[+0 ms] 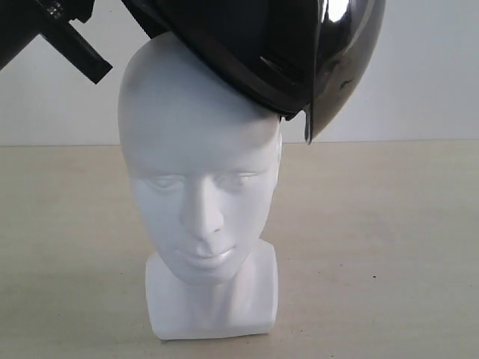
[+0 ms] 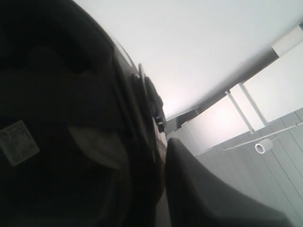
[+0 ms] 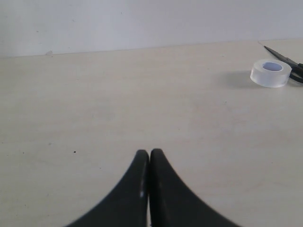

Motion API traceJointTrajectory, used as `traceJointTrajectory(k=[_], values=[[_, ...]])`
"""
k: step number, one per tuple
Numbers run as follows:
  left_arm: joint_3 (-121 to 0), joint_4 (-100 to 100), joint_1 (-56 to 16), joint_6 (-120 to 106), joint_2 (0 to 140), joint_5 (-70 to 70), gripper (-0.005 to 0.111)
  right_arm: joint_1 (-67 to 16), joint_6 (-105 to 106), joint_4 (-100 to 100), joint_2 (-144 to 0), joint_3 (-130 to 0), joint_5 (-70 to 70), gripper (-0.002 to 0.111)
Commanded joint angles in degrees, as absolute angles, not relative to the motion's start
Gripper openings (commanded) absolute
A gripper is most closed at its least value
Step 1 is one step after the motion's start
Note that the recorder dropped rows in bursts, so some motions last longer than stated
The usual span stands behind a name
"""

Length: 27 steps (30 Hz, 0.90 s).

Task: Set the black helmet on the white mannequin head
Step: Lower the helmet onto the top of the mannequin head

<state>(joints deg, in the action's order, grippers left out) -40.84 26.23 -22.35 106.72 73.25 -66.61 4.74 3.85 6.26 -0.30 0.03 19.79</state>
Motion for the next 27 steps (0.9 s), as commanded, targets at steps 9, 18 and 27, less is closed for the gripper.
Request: traceJointTrajectory(k=[9, 18, 27], values=[[-41.3, 24.0, -18.7, 104.2, 71.1, -70.0, 0.004, 4.8, 3.7, 5.8, 0.0, 0.0, 19.1, 0.000], [-41.3, 25.6, -17.2, 104.5, 70.0, -70.0, 0.004, 4.8, 3.7, 5.8, 0.0, 0.0, 19.1, 0.000], [-41.2, 26.8, -17.2, 105.1, 68.3, -70.0, 0.004, 4.8, 3.7, 5.8, 0.0, 0.0, 19.1, 0.000]])
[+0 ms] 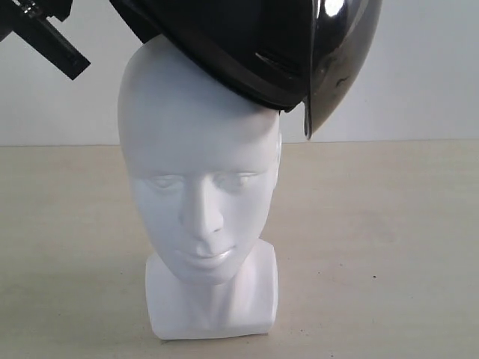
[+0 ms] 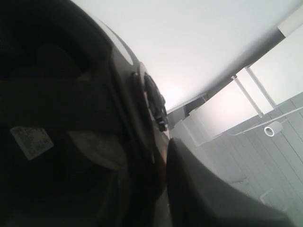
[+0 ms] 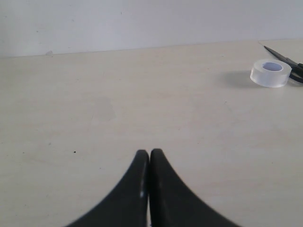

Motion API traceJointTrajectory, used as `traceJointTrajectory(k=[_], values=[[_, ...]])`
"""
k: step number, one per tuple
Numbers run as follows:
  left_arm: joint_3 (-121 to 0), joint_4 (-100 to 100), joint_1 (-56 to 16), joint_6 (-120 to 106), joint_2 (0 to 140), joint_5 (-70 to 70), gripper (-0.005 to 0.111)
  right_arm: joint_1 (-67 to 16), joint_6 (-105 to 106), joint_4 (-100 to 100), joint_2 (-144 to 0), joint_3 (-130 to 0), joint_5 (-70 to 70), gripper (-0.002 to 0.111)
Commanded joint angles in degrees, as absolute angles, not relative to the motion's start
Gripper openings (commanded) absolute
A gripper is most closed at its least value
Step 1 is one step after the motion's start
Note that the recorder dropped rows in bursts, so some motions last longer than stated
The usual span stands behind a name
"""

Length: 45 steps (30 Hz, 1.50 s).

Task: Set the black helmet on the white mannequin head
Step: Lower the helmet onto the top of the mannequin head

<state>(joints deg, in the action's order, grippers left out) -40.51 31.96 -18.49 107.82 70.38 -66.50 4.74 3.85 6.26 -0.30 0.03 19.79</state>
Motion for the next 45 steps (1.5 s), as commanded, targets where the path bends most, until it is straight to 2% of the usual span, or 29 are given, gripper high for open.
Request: traceJointTrajectory(k=[1, 22, 30, 45], values=[[-41.1, 26.8, -17.2, 105.3, 68.3, -70.0, 0.004, 4.8, 3.7, 5.8, 0.0, 0.0, 19.1, 0.000], [-37.3, 28.5, -14.9, 104.3, 68.1, -70.0, 0.004, 4.8, 3.7, 5.8, 0.0, 0.0, 19.1, 0.000], [-37.3, 32.7, -10.6, 104.4, 68.1, -70.0, 0.004, 4.8, 3.7, 5.8, 0.0, 0.0, 19.1, 0.000], [-37.3, 36.1, -10.4, 104.2, 69.3, -70.0, 0.004, 4.8, 3.7, 5.8, 0.0, 0.0, 19.1, 0.000]])
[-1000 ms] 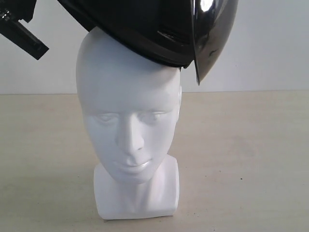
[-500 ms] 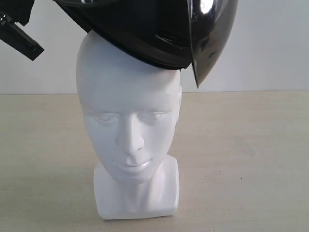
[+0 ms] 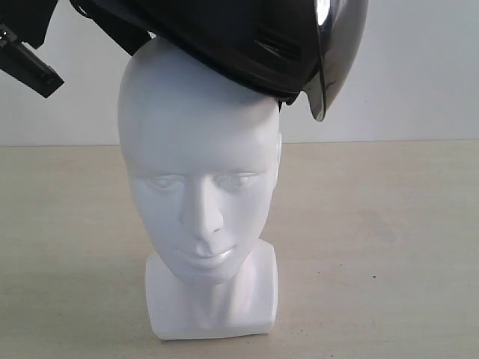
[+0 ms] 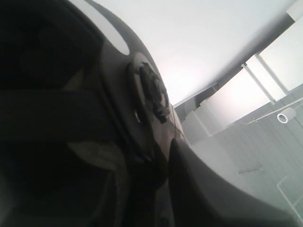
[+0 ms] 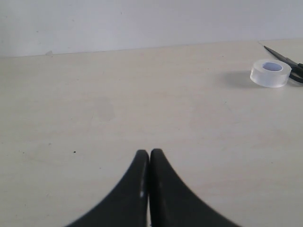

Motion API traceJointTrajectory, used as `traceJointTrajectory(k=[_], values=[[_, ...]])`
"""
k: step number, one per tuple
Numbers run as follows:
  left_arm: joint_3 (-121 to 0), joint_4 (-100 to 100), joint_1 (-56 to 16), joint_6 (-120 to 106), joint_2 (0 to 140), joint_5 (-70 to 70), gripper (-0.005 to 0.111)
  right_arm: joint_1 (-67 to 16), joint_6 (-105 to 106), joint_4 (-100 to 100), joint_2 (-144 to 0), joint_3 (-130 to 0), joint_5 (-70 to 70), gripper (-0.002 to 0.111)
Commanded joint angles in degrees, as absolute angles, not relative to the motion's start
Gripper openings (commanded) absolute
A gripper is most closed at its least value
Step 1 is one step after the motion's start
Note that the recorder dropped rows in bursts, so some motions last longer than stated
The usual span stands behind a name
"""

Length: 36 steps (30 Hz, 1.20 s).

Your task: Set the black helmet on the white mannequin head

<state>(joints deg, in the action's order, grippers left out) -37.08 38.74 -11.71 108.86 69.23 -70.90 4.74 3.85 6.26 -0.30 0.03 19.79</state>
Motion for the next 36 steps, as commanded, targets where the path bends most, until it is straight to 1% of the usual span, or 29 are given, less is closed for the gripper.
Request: traceJointTrajectory(k=[1, 27, 36], values=[[-37.3, 36.9, -10.4, 104.0, 69.3, -70.0, 0.004, 4.8, 3.7, 5.8, 0.0, 0.0, 19.1, 0.000], [-37.3, 40.5, -10.3, 103.4, 69.3, -70.0, 0.004, 4.8, 3.7, 5.8, 0.0, 0.0, 19.1, 0.000], [-33.9, 38.2, -10.3, 103.4, 69.3, -70.0, 0.004, 4.8, 3.7, 5.8, 0.0, 0.0, 19.1, 0.000]])
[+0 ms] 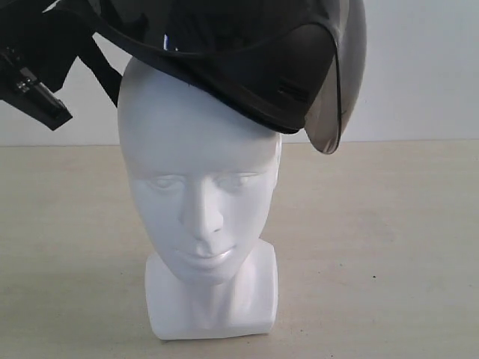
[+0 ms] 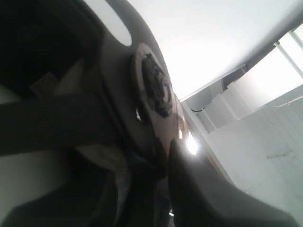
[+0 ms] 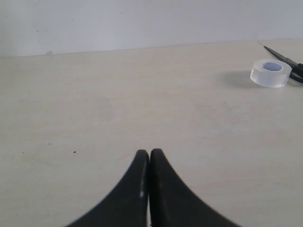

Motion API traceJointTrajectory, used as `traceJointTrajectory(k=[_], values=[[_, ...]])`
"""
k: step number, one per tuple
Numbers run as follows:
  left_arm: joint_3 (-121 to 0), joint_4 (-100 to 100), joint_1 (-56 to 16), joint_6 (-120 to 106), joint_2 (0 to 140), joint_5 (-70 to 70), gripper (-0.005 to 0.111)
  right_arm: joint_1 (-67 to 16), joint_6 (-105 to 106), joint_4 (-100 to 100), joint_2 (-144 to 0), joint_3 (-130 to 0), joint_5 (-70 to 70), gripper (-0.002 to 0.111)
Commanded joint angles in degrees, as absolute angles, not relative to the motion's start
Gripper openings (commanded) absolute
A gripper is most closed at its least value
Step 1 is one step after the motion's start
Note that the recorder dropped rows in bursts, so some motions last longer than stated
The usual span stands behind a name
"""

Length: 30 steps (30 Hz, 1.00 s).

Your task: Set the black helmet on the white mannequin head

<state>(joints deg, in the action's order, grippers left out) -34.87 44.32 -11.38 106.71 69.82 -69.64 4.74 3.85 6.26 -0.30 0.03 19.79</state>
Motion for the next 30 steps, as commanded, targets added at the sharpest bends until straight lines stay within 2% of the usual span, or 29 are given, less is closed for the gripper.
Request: traceJointTrajectory(k=[1, 30], values=[[-33.7, 38.2, -10.3, 103.4, 69.3, -70.0, 0.004, 4.8, 3.7, 5.8, 0.0, 0.0, 19.1, 0.000], [-33.3, 41.5, -10.3, 105.7, 69.3, -70.0, 0.004, 4.8, 3.7, 5.8, 0.0, 0.0, 19.1, 0.000]])
